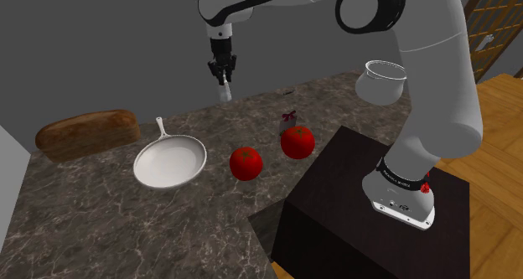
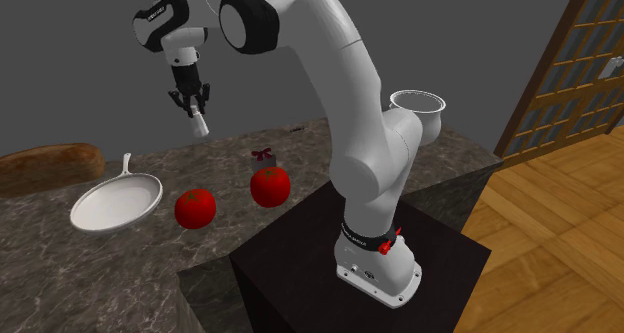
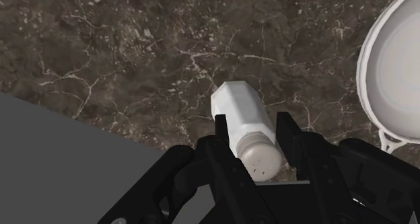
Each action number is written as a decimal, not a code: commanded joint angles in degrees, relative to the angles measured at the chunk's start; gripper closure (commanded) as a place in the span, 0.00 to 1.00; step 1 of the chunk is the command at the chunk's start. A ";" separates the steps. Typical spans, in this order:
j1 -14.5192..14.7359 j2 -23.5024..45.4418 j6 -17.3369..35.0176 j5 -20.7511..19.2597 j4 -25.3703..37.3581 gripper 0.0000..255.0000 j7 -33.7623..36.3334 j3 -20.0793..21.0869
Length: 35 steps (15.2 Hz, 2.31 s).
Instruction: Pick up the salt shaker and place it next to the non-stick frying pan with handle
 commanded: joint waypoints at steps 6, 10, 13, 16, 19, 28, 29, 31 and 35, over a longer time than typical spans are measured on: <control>0.01 1.84 4.28 0.29 -2.45 1.00 -0.45 0.14; 0.00 3.10 6.59 0.47 -3.50 1.00 -0.69 0.24; -0.03 4.17 8.24 0.62 -4.09 1.00 -0.87 0.32; -0.05 5.30 9.86 0.77 -4.60 1.00 -1.05 0.41; -0.10 6.65 11.53 0.93 -4.92 1.00 -1.24 0.52; -0.10 6.65 11.54 0.93 -4.93 0.00 -1.24 0.52; -0.10 6.65 11.54 0.93 -4.93 0.00 -1.24 0.52; -0.10 6.65 11.53 0.93 -4.93 0.00 -1.24 0.52; -0.24 5.33 8.46 0.69 -3.16 0.00 -1.06 0.35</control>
